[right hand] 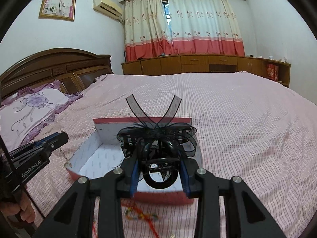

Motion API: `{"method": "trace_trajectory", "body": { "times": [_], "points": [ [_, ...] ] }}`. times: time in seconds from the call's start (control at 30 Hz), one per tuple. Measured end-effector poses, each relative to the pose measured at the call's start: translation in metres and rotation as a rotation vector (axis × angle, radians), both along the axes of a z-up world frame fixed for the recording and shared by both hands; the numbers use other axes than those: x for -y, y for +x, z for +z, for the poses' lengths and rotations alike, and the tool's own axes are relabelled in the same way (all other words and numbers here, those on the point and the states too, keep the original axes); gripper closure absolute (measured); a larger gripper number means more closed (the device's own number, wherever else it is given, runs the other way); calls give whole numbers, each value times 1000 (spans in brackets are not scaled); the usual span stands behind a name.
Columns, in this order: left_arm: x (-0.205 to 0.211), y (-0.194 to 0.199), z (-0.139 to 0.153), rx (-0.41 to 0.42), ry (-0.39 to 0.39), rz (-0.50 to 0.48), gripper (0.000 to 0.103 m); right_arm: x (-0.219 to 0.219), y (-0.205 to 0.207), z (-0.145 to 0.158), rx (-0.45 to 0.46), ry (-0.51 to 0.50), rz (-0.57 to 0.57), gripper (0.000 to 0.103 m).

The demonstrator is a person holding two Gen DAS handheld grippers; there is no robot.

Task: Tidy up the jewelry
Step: 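Carry both items into the box and open both grippers to release them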

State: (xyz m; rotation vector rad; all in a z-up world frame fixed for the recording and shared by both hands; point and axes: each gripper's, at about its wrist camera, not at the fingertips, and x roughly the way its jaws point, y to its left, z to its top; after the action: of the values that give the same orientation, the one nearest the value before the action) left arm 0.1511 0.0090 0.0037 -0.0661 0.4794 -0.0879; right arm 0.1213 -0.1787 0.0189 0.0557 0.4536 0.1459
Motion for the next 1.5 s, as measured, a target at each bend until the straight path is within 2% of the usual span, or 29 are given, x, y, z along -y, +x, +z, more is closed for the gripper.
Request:
{"method": "trace_trajectory", "body": {
  "times": [0.4, 0.87, 1.0, 1.03, 1.13, 1.5],
  "points": [
    [4, 51, -31, -70, 0, 22, 93, 2, 54, -27, -72, -20, -31, 66],
    [15, 70, -42, -160, 2, -9, 91, 2, 82, -51, -171, -10, -10, 66],
    [17, 66, -39, -166, -8, -22, 73, 3, 82, -51, -180, -1, 1, 64],
    [17, 65, -37, -167, -16, -23, 70, 3, 82, -50, -180, -2, 2, 60],
    [15, 60, -31, -165, -26, -26, 67, 2, 79, -47, -174, 4, 10, 55],
    [1, 32, -8, -162, -25, -30, 64, 10, 50, -14, -142, 64, 35, 50]
  ]
}}
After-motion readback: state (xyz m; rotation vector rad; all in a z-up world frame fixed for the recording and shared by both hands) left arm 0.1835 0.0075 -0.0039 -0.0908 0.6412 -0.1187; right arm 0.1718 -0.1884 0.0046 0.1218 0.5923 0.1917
